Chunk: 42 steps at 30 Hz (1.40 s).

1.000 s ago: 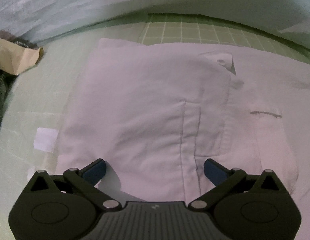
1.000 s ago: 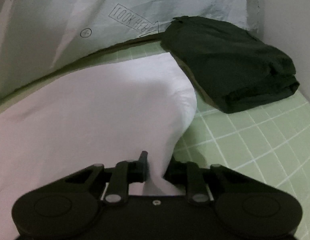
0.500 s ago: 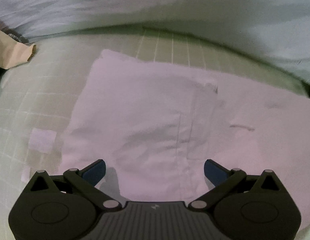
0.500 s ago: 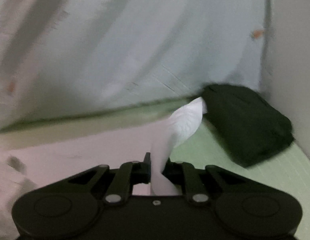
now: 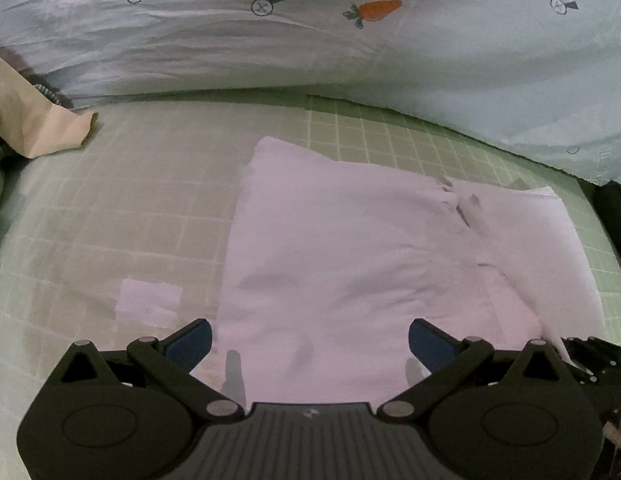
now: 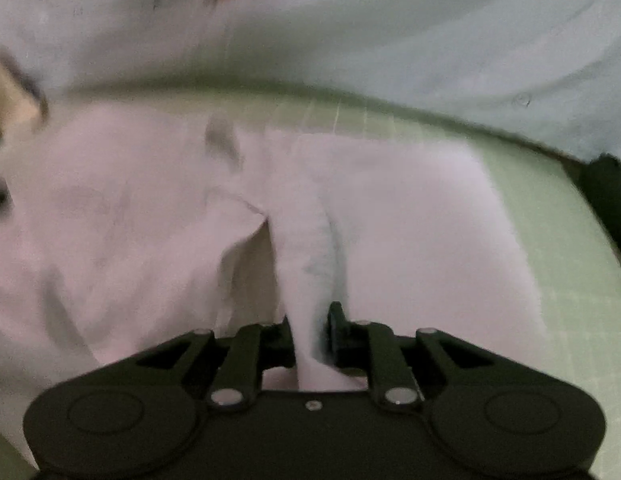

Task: Fold clothes
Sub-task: 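Pinch the shirt edge with the right tool and fold it inward, then open the right tool and smooth the folded white shirt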

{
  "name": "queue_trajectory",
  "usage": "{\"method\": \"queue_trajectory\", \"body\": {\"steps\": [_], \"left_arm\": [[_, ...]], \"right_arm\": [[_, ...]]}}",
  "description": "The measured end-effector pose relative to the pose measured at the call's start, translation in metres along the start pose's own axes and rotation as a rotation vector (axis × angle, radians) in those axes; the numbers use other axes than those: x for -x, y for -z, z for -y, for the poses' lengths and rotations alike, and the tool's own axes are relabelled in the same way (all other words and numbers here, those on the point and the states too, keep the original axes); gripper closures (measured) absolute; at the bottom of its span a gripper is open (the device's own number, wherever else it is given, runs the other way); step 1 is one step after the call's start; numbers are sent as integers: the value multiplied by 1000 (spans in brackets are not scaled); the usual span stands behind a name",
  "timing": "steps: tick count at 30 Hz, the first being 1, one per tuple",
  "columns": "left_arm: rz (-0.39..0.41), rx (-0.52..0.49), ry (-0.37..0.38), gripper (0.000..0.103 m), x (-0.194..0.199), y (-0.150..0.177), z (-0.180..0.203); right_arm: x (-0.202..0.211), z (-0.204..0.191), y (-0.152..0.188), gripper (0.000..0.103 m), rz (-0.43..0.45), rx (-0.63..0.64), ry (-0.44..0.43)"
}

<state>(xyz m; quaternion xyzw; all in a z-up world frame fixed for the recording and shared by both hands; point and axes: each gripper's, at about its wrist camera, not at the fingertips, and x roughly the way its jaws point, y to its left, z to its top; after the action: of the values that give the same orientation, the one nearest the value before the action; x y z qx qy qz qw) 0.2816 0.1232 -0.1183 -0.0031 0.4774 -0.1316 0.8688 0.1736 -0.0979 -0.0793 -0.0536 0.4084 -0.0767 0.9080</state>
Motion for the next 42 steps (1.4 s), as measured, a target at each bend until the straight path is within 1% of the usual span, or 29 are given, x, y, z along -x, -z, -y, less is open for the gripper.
{"method": "queue_trajectory", "body": {"steps": [2, 3, 6, 12, 14, 16, 18, 21, 22, 23, 25, 27, 31, 35, 37, 41, 42], "left_arm": [[4, 0, 4, 0, 1, 1, -5], [3, 2, 8, 0, 1, 2, -7], [-3, 10, 16, 0, 0, 5, -11], [-13, 29, 25, 0, -1, 14, -14], [-12, 22, 28, 0, 0, 17, -12], [-11, 9, 28, 0, 1, 20, -11], [-11, 0, 28, 0, 1, 23, -10], [-13, 0, 27, 0, 2, 24, -10], [-13, 3, 26, 0, 2, 24, -11], [-13, 6, 26, 0, 2, 24, -12], [-13, 10, 24, 0, 2, 24, -11], [-15, 11, 23, 0, 2, 24, -11], [-17, -2, 26, 0, 4, 27, -10], [-11, -11, 21, 0, 9, 32, -12], [-11, -13, 16, 0, 11, 34, -12], [-24, -22, 9, 0, 13, 40, -14], [-28, -26, 8, 0, 13, 42, -15]], "right_arm": [[3, 5, -6, 84, -11, -41, 3], [4, 7, -9, 81, -10, -82, -7], [22, 16, -14, 73, 65, -158, -16], [57, 35, -23, 69, 219, -308, -31], [63, 48, -23, 67, 237, -360, 34], [52, 66, -20, 67, 197, -395, 95], [35, 78, -11, 67, 122, -399, 147], [14, 83, 7, 67, 28, -377, 194], [13, 80, 11, 65, 20, -365, 192], [12, 77, 15, 63, 14, -352, 188], [10, 70, 22, 48, 2, -327, 181], [11, 64, 27, 43, -1, -314, 162], [19, 60, 26, 43, 20, -355, 67], [31, 50, 25, 43, 58, -364, -3], [41, 40, 28, 43, 61, -374, -79], [47, 18, 29, 44, 59, -312, -123], [49, 13, 29, 46, 59, -295, -133]]}}
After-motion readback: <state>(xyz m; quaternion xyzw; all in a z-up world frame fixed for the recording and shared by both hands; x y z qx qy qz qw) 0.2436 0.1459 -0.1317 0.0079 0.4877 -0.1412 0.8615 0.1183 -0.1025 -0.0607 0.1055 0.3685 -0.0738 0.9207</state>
